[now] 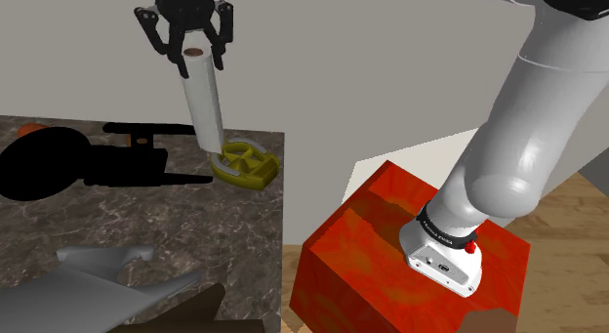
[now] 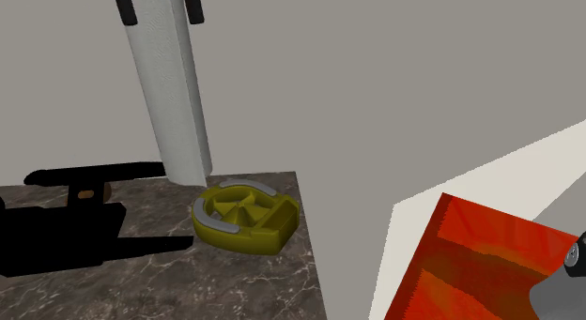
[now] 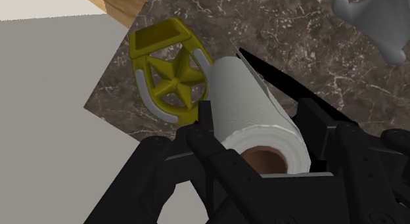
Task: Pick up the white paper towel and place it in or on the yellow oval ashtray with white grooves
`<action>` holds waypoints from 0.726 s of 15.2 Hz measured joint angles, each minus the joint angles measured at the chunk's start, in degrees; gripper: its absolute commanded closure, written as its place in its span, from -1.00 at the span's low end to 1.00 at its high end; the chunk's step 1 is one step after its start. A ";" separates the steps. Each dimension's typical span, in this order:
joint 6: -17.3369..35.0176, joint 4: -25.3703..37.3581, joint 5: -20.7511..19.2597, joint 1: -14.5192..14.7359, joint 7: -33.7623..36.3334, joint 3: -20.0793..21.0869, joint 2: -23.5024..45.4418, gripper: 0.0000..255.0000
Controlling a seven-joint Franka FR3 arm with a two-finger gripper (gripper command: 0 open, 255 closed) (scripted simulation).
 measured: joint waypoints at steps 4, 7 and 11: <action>-3.66 1.95 0.80 -2.94 -4.86 -1.83 -2.01 1.00; -4.84 0.55 1.86 -5.56 -9.14 -3.60 -4.86 1.00; -4.39 -0.15 1.91 -6.27 -10.49 -4.17 -5.11 1.00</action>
